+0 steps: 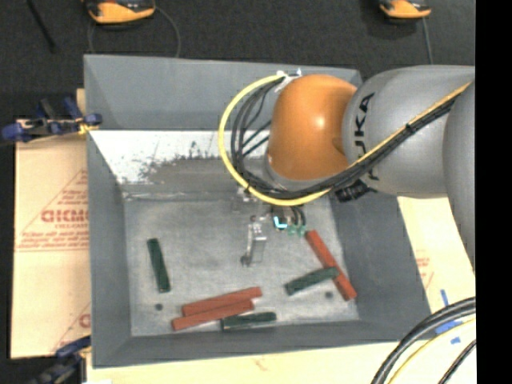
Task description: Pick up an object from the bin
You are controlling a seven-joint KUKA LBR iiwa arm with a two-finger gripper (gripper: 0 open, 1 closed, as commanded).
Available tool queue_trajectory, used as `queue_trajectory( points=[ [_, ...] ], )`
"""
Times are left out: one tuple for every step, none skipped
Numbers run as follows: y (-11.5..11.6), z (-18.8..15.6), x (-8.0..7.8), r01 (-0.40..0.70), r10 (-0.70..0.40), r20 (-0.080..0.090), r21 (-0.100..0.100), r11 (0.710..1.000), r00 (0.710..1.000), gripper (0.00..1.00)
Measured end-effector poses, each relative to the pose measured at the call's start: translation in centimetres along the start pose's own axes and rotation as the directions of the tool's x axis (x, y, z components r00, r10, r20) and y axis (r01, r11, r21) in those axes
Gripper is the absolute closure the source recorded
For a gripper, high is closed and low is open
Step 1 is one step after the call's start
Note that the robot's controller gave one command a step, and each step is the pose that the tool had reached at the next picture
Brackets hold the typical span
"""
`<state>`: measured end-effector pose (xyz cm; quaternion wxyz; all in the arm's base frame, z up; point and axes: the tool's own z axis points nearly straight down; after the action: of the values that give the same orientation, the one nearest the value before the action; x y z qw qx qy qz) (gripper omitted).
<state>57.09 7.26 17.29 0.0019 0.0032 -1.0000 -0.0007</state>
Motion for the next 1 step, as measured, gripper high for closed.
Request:
queue_trajectory(
  points=[
    [-0.07,10.48,8.13,0.254,-0.254,0.002,0.003,0.967,0.967,0.00]
  ],
)
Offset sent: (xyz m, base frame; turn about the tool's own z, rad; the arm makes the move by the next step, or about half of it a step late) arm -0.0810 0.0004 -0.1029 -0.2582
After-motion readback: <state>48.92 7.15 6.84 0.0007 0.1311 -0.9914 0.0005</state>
